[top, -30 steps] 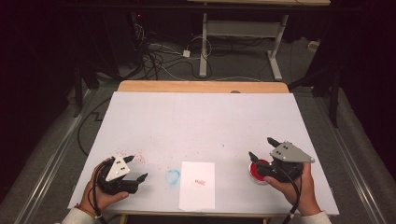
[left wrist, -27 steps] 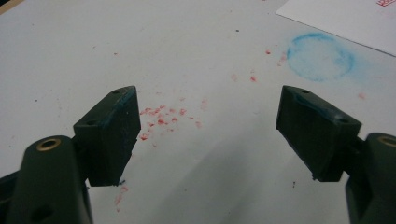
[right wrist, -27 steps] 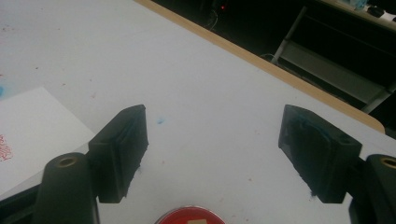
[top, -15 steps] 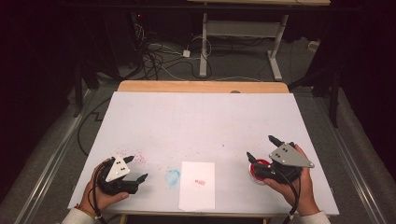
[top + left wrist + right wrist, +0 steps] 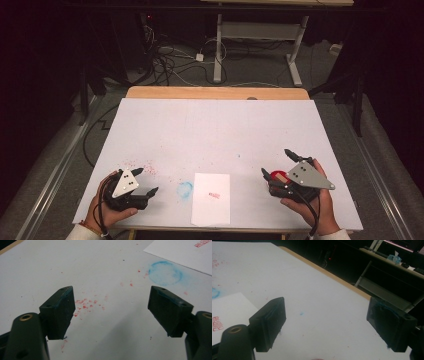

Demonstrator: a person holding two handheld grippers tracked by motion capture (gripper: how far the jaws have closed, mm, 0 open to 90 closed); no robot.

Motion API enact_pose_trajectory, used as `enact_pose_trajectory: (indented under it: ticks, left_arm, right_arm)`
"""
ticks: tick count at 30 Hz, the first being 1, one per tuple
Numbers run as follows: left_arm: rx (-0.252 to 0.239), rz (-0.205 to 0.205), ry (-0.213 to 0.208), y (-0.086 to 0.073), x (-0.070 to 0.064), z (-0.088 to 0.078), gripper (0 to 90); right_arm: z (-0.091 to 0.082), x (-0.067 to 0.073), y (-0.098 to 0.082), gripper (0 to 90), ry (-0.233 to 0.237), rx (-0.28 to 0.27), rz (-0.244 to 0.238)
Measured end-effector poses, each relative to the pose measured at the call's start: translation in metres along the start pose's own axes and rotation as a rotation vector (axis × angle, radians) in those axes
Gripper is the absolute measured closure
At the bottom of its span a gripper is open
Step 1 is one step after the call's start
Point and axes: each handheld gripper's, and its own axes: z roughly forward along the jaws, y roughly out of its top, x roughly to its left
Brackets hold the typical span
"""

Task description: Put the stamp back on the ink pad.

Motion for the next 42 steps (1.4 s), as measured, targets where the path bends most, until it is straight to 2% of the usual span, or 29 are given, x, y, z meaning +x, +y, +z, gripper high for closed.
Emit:
enact_pose_trajectory:
  ticks: [6, 7, 11, 12, 15, 17, 23, 29, 32, 40, 42]
  left_arm:
    - [0.008, 0.008, -0.001, -0.001, -0.002, 0.001, 21.0]
    - [0.004, 0.019, 0.003, -0.001, -0.001, 0.001, 21.0]
    - [0.014, 0.019, -0.001, 0.0, -0.004, 0.002, 21.0]
    - [0.01, 0.032, 0.004, 0.0, -0.004, 0.002, 21.0]
    - [0.021, 0.024, -0.005, -0.001, -0.006, 0.003, 21.0]
    - [0.018, 0.041, -0.001, 0.0, -0.006, 0.003, 21.0]
    - [0.021, 0.052, -0.008, 0.002, -0.009, 0.007, 21.0]
    - [0.022, 0.057, -0.013, 0.002, -0.009, 0.007, 21.0]
    - [0.021, 0.052, -0.011, 0.001, -0.01, 0.006, 21.0]
    - [0.021, 0.069, -0.004, 0.001, -0.013, 0.004, 21.0]
    - [0.022, 0.061, -0.009, 0.001, -0.013, 0.004, 20.9]
  right_arm:
    - [-0.003, 0.004, -0.006, 16.5, -0.001, 0.005, -0.02]
    - [-0.004, 0.004, -0.008, 16.5, -0.001, 0.003, -0.019]
    - [-0.006, 0.004, -0.013, 16.5, 0.005, 0.005, -0.013]
    - [-0.006, 0.004, -0.014, 16.5, 0.005, 0.008, -0.012]
    - [-0.007, 0.002, -0.019, 16.5, 0.001, 0.009, -0.005]
    - [-0.008, 0.001, -0.023, 16.5, 0.0, 0.014, 0.0]
    - [-0.011, -0.002, -0.035, 16.6, -0.01, 0.022, 0.012]
    - [-0.013, -0.004, -0.047, 16.5, -0.002, 0.04, 0.031]
    - [-0.014, -0.003, -0.053, 16.5, 0.003, 0.047, 0.023]
    - [-0.012, -0.001, -0.056, 16.6, 0.019, 0.053, 0.026]
    - [-0.013, 0.0, -0.054, 16.6, 0.015, 0.047, 0.024]
